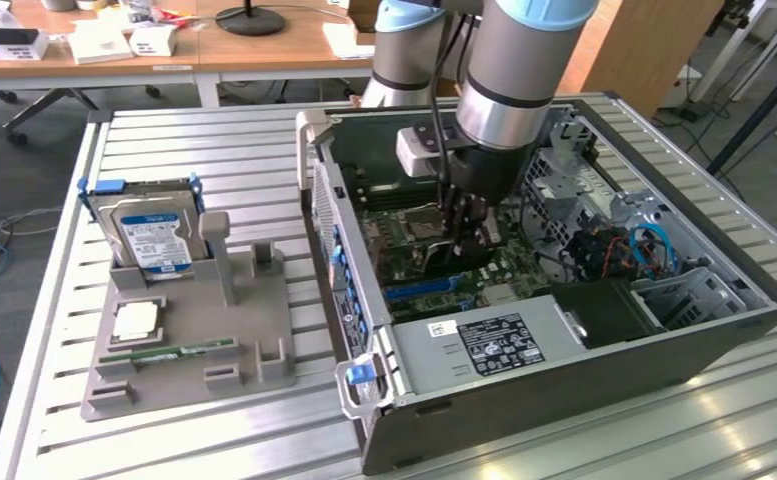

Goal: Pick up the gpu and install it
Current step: 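Insert the gpu into the slot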

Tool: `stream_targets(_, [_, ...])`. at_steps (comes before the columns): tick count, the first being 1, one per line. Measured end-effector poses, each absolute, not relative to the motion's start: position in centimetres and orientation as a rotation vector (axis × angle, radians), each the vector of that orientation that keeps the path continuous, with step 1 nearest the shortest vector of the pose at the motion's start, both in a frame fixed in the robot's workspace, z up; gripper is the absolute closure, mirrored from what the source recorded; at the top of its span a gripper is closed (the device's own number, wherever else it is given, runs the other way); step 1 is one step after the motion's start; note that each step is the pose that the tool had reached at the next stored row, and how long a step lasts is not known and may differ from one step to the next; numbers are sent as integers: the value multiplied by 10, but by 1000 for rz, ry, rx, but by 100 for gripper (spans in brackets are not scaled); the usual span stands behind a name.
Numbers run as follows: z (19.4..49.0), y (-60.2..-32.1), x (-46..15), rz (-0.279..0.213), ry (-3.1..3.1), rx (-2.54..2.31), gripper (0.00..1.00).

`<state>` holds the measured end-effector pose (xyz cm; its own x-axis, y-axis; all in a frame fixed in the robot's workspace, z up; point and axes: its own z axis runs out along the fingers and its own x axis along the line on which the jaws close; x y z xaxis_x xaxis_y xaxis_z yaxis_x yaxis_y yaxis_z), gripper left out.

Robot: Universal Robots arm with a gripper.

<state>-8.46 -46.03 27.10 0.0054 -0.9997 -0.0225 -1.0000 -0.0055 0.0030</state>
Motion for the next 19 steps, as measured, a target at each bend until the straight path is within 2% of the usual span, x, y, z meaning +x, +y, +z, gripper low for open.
stream_targets(19, [271,-460,-92,28,2206,-2218,74])
